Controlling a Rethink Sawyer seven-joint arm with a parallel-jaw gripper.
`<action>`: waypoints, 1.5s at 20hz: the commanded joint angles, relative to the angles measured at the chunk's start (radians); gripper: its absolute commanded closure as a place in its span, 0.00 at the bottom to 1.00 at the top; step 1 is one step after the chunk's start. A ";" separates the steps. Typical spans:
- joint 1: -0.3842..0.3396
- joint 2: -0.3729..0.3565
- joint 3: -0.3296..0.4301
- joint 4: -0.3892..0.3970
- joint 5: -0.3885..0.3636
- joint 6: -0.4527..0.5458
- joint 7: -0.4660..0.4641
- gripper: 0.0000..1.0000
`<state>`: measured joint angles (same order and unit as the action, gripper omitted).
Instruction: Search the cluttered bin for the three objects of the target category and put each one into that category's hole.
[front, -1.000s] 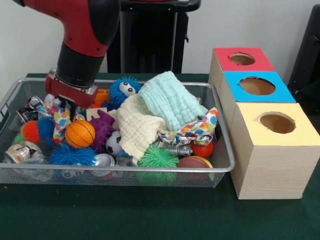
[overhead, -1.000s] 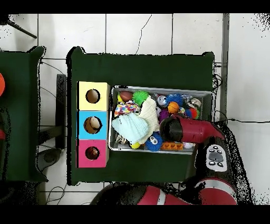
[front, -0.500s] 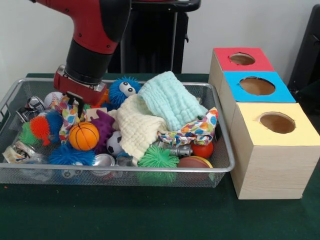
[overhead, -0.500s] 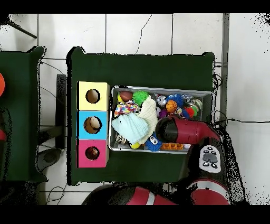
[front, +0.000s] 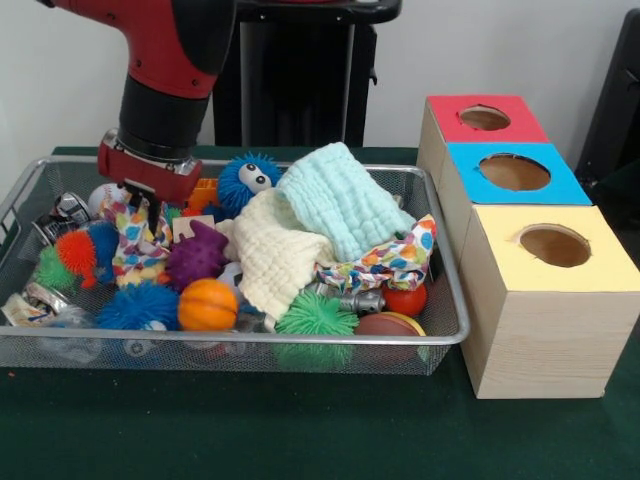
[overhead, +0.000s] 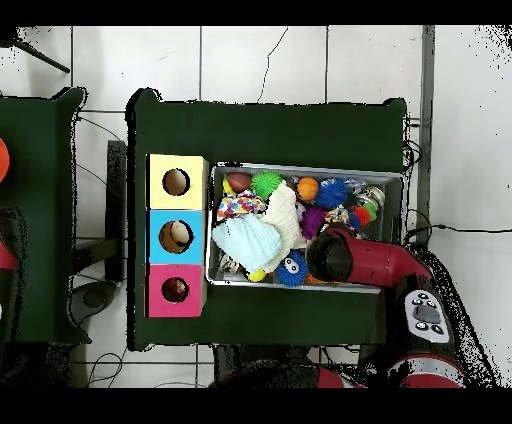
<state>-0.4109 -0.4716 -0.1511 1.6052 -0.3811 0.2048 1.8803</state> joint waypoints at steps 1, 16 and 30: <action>-0.046 -0.018 0.192 0.166 -0.097 -0.075 -0.012 1.00; 0.000 -0.028 0.159 0.185 -0.125 -0.107 0.049 1.00; 0.001 -0.032 0.157 0.219 -0.131 -0.138 0.062 1.00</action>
<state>-0.4292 -0.5187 -0.1036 1.7165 -0.4537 0.1246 1.8803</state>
